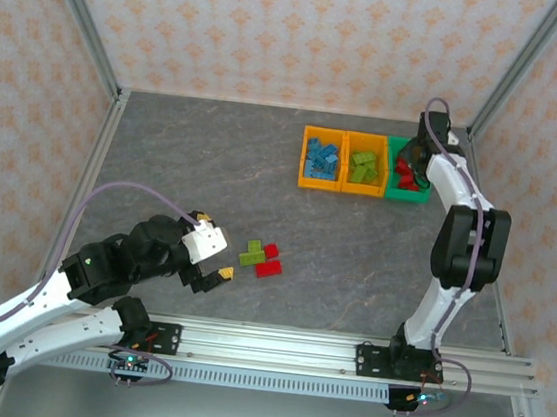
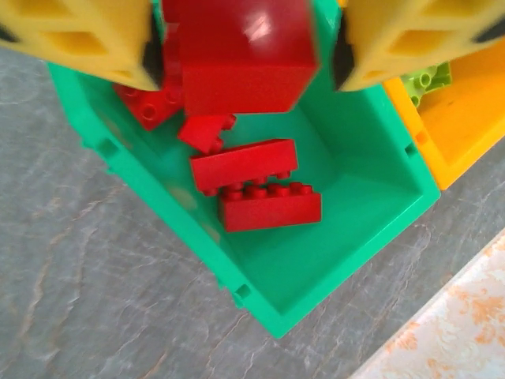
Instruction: Sort the legos into containers by color
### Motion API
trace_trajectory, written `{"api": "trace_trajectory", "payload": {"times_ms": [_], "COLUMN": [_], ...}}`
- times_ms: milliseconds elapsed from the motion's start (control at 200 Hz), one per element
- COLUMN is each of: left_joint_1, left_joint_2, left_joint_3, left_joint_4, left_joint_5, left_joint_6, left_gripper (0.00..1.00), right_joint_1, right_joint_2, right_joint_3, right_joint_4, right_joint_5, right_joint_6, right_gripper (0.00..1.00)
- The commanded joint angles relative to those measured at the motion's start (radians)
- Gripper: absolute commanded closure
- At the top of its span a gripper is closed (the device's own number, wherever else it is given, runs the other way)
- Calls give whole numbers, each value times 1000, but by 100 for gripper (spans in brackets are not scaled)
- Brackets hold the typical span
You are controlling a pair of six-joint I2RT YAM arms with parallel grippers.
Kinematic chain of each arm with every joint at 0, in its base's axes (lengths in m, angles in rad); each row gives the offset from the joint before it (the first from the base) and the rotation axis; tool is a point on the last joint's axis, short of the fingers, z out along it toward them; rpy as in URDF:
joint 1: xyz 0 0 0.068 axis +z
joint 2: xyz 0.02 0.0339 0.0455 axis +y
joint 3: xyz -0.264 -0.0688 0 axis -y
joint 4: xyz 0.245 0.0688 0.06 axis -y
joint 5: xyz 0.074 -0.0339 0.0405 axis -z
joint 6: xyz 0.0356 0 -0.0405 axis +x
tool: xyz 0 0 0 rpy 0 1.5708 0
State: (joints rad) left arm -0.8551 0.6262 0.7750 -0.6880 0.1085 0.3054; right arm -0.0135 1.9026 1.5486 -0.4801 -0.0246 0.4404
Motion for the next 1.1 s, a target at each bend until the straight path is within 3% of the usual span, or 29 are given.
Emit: {"api": "trace_trajectory", "payload": {"times_ms": [0, 145, 255, 370, 515, 676, 796, 946, 1096], "left_joint_1": [2, 1, 1, 1, 3, 3, 2, 3, 2], "left_joint_2": [1, 11, 28, 46, 52, 56, 64, 64, 63], "left_joint_3": [-12, -11, -3, 4, 2, 1, 6, 5, 4], "left_joint_4": [17, 18, 7, -3, -6, -10, -24, -27, -32], "left_joint_5": [1, 1, 6, -11, -29, -59, -83, -88, -92], "left_joint_6": [-1, 6, 6, 16, 28, 42, 46, 47, 46], "left_gripper": [0, 0, 0, 0, 0, 0, 0, 0, 0], "right_joint_1": [5, 17, 88, 232, 501, 788, 940, 1021, 1038], "right_joint_2": [-49, -262, -427, -585, -682, -639, -532, -355, -191], "right_joint_3": [37, -177, -291, -407, -508, -561, -547, -490, -434], "right_joint_4": [-116, -21, -45, -91, -148, -128, -91, -64, -51], "right_joint_5": [-68, -156, -204, -240, -212, -155, -131, -122, -92], "right_joint_6": [-1, 41, 7, -20, 6, 142, 177, 136, 114], "right_gripper": [30, 26, 25, 22, 21, 19, 13, 9, 9]}}
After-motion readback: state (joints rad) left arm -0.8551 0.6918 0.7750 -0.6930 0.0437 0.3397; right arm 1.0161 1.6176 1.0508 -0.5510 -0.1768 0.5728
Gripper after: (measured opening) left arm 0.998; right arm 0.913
